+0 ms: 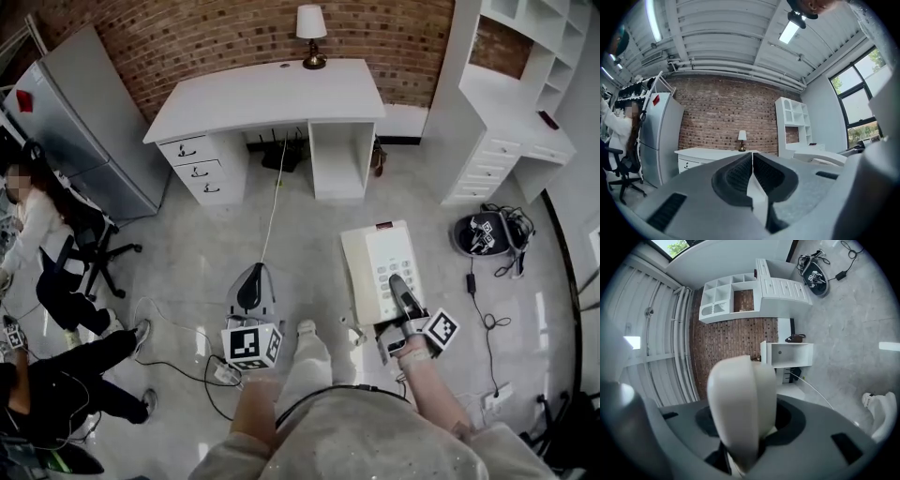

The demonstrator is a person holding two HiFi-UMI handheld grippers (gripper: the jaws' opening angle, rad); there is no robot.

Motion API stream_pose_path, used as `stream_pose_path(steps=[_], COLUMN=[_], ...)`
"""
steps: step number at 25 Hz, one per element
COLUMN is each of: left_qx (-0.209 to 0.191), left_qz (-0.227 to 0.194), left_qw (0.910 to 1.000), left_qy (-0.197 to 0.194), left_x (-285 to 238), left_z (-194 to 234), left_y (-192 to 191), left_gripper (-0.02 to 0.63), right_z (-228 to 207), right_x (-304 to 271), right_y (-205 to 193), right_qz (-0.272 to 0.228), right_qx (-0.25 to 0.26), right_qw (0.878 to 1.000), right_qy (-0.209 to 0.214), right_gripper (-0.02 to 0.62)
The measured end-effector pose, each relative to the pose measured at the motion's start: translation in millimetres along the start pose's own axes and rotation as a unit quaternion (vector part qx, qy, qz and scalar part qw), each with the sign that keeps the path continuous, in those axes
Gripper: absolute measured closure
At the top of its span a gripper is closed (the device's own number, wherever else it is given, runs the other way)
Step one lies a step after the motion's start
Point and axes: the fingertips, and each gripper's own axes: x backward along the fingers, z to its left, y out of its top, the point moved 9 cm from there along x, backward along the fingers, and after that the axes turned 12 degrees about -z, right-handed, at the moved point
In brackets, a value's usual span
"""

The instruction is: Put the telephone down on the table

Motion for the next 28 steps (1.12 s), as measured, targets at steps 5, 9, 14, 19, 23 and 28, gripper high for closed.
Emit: stream_pose_path(steps=[5, 9, 14, 19, 23, 28], left_qx=[-0.001, 0.002, 0.004, 0.006, 0.007, 0.014], left_qz=[0.005, 0.007, 0.013, 0.014, 0.013, 0.008], left_qw=[1.0000, 0.9999, 0.9997, 0.9993, 0.9989, 0.9985], left_qy=[-0.002, -0.010, -0.021, -0.034, -0.044, -0.052], left_x=[-46.3, -83.1, -128.1, -171.5, -203.3, -233.9], left_z=[21.3, 40.6, 69.4, 99.6, 122.2, 145.4], left_y=[-7.5, -13.7, -20.3, -34.5, -45.0, -55.0], left_gripper=[0.597, 0.597, 0.597, 0.597, 0.597, 0.597], right_z=[3.0, 2.3, 1.8, -2.3, -7.8, -11.1], right_x=[-47.1, -83.9, -127.3, -169.2, -199.9, -230.3], right_y=[0.0, -4.9, -14.6, -23.3, -29.3, -36.4], right_qz=[-0.002, -0.008, -0.022, -0.036, -0.053, -0.066], right_qx=[-0.003, -0.007, -0.013, -0.011, -0.015, -0.014], right_qw=[1.000, 1.000, 1.000, 0.999, 0.998, 0.998], right_qy=[0.006, 0.005, -0.002, -0.005, -0.004, -0.003], right_gripper=[0.410, 0.410, 0.410, 0.409, 0.410, 0.408])
